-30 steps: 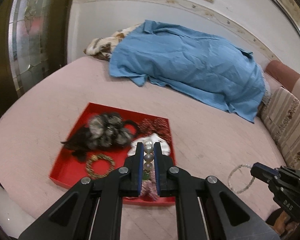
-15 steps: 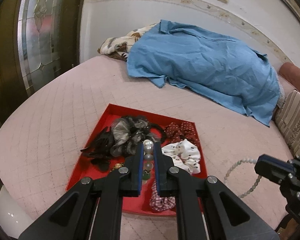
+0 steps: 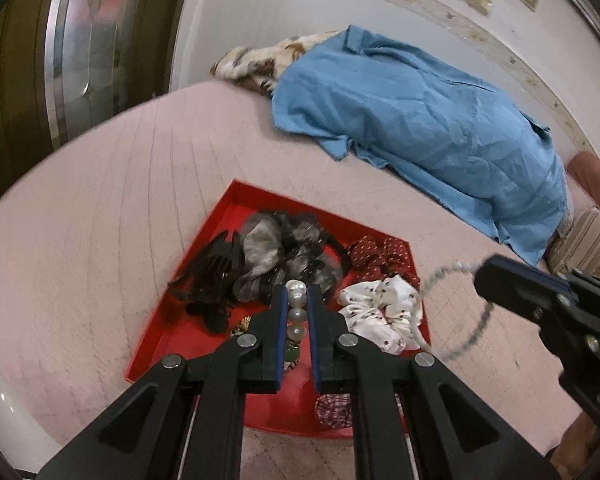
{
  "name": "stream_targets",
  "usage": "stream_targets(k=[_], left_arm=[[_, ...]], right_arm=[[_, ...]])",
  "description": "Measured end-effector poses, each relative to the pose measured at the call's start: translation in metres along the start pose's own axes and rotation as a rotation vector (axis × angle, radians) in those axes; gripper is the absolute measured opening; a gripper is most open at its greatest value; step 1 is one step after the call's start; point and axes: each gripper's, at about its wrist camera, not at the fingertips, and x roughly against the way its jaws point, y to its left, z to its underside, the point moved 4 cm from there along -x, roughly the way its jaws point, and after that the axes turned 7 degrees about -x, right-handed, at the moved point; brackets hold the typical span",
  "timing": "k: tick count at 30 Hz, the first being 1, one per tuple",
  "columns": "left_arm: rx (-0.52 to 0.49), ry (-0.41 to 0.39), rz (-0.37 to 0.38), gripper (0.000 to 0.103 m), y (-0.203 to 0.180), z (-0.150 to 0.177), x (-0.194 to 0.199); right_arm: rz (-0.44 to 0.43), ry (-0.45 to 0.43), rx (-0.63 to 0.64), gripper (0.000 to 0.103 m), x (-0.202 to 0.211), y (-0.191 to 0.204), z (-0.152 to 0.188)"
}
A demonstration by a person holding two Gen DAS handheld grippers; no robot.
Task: Organize jewelry
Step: 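Carry pearl bracelet into red tray with left tool while right drops jade bracelet there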
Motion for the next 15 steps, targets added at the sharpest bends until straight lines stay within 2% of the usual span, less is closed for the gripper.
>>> stream_targets(k=[6,15], left_arm=[[0.074,0.042,0.015,0.009,0.02,0.006,-0.016],[0.076,0.072,-0.041,0.009,0.033,0.013,-0.026]], right_arm=[[-0.05,0.073,-0.07,0.007,-0.048,-0.001,-0.011],[-0.045,0.165,-0.109,0.007,-0.097,-0.008,0.0]])
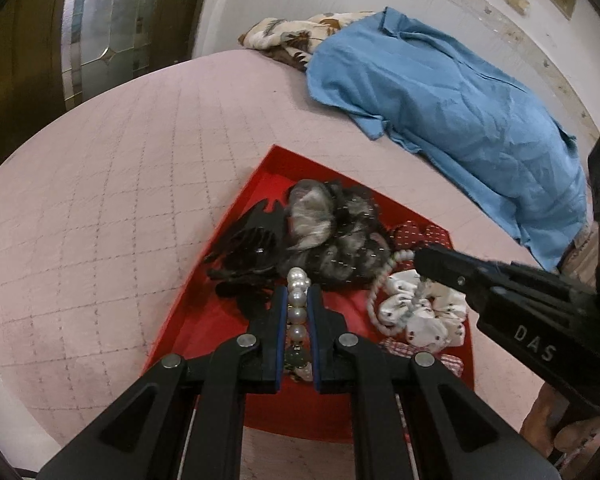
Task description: Organize jewelry
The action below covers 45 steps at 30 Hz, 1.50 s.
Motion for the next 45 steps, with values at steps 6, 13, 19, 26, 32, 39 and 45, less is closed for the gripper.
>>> stream_targets(k=[6,13,19,26,32,39,45], left_arm=[[0.027,-0.013,-0.009,0.043,0.006,-0.001,-0.001],[0.001,-0.061,-0.032,0.057,0.0,-0.003,0.008],[-0.101,-0.138,-0.19,0.075,-0.013,-0.002,0.025],[-0.181,-0.343,-0.417,0.099,-0.028,0.001,0.068],[-0.228,-0.436,-0.441,0.1,-0.051,0.018,0.099],[-0.267,-0.375,-0.389,0.1,-0.078,0.041,0.122],[-0.22,-0.329,-0.328,0.1,-0.089,0.051,0.138]], right_arm=[[-0.038,0.016,-0.084,0.011,-0.008,-0.018,0.004],[-0.069,-0.033,-0.124,0.037,0.014,-0.025,0.003],[-0.063,-0.077,-0.184,0.051,0.044,-0.046,0.021],[0.018,-0.1,-0.234,0.06,0.071,-0.07,0.064],[0.104,-0.15,-0.194,0.065,0.093,-0.071,0.095],[0.16,-0.225,-0.174,0.072,0.125,-0.072,0.117],[0.227,-0.278,-0.167,0.077,0.146,-0.074,0.135]])
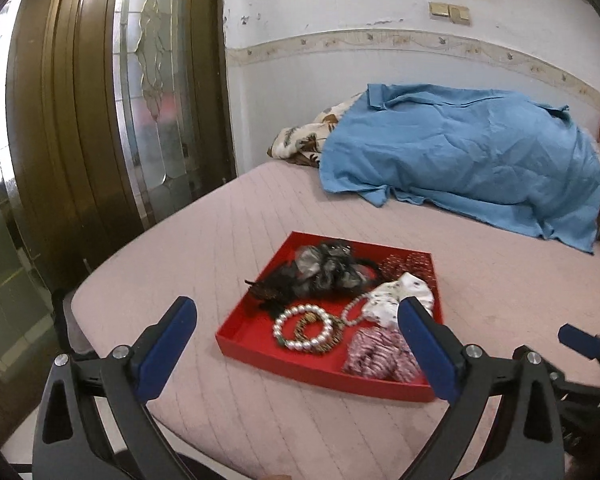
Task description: Organize jewelry
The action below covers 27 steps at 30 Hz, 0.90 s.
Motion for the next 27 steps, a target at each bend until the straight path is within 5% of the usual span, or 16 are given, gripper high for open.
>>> stream_targets(k=[11,27], left_arm=[[-0.067,0.009,0.026,0.1,-0.027,0.004,0.026],[-0.034,0.07,0.061,0.1,-0.021,0.014,0.017]], right_arm=[[0.014,-0.067,0.024,0.083,0.027,-0.005,0.01],[0.02,-0.071,0.026,0.088,0.032,-0.004,0.015]])
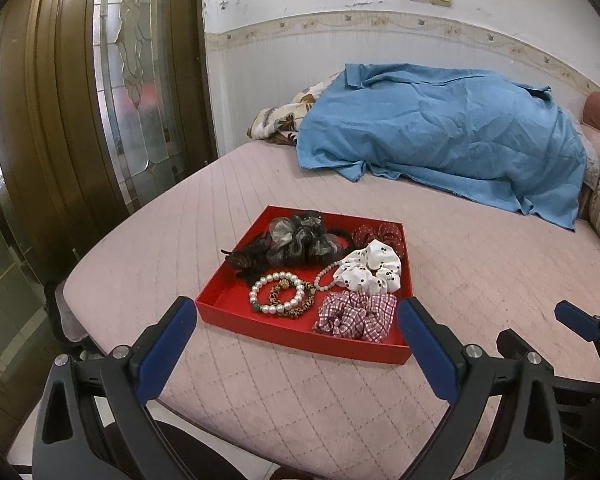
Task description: Organize jewelry
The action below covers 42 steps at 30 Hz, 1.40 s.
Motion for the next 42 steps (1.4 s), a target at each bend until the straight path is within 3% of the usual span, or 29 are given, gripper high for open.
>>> stream_targets(k=[15,27,35,42], left_arm=[[0.017,0.017,0.023,0.1,0.002,0.004,-0.009],[0.051,-0.062,0.047,0.1,0.004,0.003,0.002],[0.066,-0.163,-0.033,0.1,0.014,-0.005,0.022],[0.062,-0.153,-0.042,0.1,0.016,-0.005,0.024]], right_arm=[[0.01,-0.011,0.018,0.089,-0.002,0.006,0.002],[0.021,-0.077,0.036,0.089,0.008,0.007,-0.004],[0.037,-0.163,0.042,0.093,0.023,0.006,-0.008],[0.036,-0.16,0.038,0.093,0.024,0.005,-0.008]])
